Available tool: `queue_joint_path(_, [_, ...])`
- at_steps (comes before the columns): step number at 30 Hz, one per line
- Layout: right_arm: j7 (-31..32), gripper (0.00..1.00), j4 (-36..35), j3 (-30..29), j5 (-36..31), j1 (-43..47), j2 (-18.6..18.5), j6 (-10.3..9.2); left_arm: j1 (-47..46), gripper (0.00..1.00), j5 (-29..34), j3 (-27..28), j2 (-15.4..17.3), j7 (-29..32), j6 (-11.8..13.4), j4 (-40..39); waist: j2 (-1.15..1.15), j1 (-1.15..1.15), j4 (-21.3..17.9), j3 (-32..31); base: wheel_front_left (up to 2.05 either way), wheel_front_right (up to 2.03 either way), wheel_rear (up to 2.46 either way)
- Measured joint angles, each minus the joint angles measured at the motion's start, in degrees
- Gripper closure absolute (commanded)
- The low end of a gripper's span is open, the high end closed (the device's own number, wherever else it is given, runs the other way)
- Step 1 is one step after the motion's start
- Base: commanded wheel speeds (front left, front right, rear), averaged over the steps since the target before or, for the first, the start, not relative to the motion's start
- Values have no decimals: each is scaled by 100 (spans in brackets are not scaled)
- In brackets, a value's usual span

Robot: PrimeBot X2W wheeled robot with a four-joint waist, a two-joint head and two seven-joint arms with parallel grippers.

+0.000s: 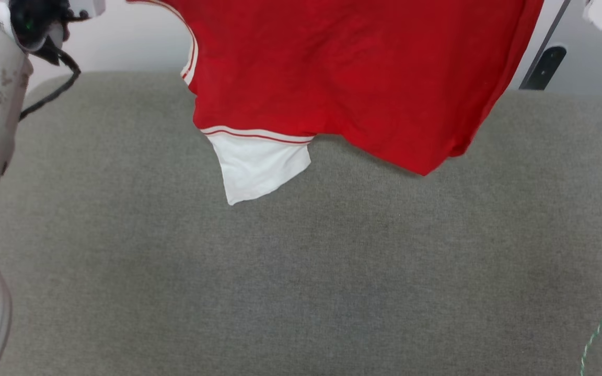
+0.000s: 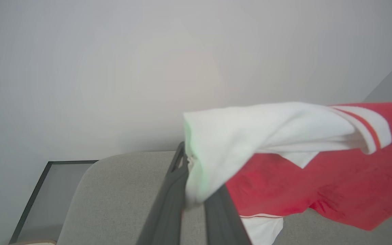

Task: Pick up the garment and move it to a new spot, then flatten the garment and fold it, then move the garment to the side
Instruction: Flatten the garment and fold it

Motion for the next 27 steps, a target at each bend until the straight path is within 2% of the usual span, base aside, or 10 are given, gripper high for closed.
queue_joint_path(6, [-145,100,156,-9,-40,-321,89,0,-225,100,60,-32,-5,-140,1,122,0,0,-46,336,0,0,0])
queue_joint_path(10, [-436,100,349,23,-198,-653,266,0,-508,100,169,-44,-5,-447,123,196,0,0,-94,633,0,0,0])
queue_joint_path(18, [-1857,100,975,-2,-722,-1550,632,-8,-1484,100,470,-120,-180,-1206,236,169,0,0,-251,1297,0,0,0])
queue_joint_path(24, [-3144,100,1378,-40,-1095,-2191,701,-8,-2323,100,650,-136,-380,-1705,288,172,0,0,-310,1781,0,0,0])
queue_joint_path(27, [-3417,100,1510,-148,-1296,-2480,693,-9,-2683,100,704,-133,-419,-1917,276,199,0,0,-307,2011,0,0,0])
